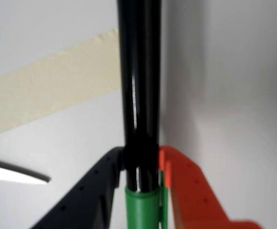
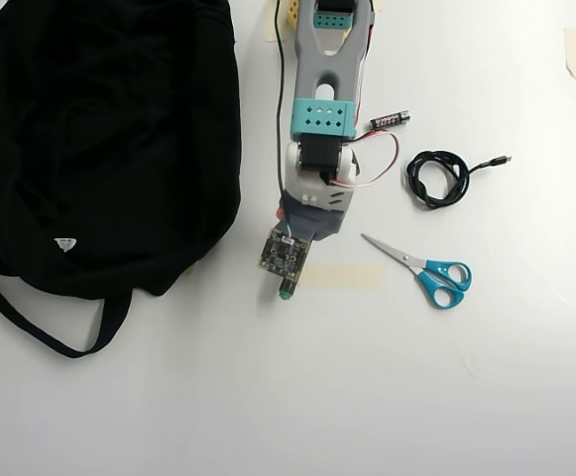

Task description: Put the green marker into the black bag

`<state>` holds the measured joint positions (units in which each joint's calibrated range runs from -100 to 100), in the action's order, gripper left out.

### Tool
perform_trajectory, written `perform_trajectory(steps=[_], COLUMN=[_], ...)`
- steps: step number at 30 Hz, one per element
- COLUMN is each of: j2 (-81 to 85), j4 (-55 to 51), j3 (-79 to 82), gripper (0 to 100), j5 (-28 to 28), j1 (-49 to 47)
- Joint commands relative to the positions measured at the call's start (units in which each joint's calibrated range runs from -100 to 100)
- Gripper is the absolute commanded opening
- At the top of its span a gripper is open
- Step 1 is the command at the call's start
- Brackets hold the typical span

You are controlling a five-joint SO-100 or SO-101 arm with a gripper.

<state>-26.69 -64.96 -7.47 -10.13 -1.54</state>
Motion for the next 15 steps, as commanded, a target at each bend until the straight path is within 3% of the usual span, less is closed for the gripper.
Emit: perform_trajectory(steps=[1,15], j2=[5.8,9.3], j4=[-1.0,-3.4], j3=[-2.1,-2.1], gripper=[2,2], j5=[0.4,5.7], j1=[0.2,-0.3])
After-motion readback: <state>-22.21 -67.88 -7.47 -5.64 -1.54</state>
